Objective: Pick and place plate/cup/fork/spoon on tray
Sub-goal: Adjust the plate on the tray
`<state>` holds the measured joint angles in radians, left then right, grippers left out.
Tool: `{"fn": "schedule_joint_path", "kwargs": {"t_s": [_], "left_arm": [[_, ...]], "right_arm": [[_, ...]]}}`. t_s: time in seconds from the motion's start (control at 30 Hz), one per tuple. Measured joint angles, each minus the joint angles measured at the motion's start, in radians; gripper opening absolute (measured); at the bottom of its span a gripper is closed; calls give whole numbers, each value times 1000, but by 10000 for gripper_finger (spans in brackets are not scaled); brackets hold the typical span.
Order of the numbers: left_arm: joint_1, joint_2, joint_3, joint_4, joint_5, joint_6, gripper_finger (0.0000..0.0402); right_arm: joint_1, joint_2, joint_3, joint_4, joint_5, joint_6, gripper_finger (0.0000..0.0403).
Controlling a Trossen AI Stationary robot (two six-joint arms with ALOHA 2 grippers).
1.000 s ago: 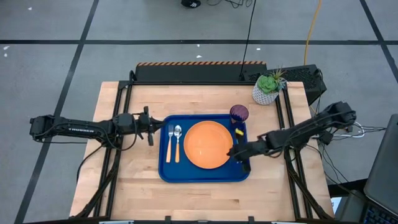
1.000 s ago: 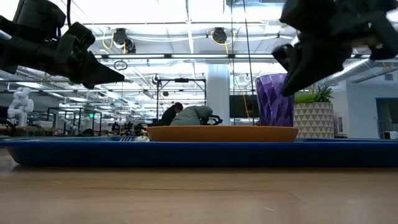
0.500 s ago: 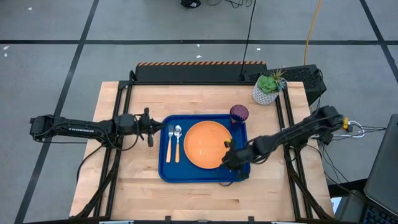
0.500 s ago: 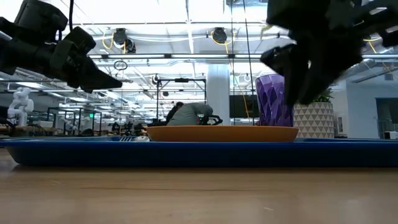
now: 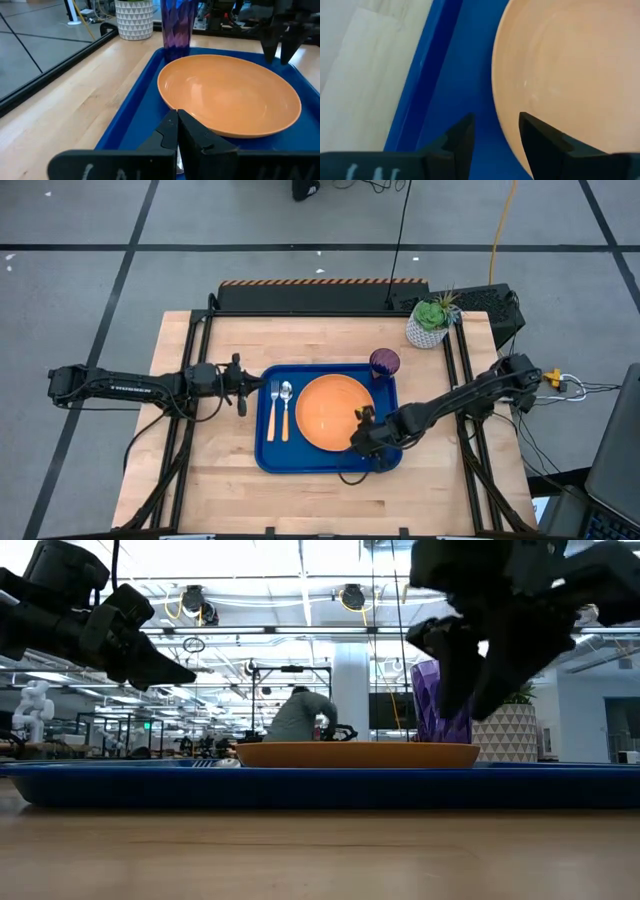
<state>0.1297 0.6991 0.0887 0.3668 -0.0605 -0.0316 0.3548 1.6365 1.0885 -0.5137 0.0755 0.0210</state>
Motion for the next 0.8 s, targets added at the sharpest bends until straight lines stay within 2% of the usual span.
{"fn": "schedule_joint_path", "kwargs": {"t_s": [0.17, 0.8], "left_arm": [[0, 0, 0, 0, 0, 0, 3], [0, 0, 0, -8, 8, -4, 3]], "right_arm": [[1, 53, -1, -15, -2, 8, 145], [14, 90, -1, 1, -24, 58, 144]]}}
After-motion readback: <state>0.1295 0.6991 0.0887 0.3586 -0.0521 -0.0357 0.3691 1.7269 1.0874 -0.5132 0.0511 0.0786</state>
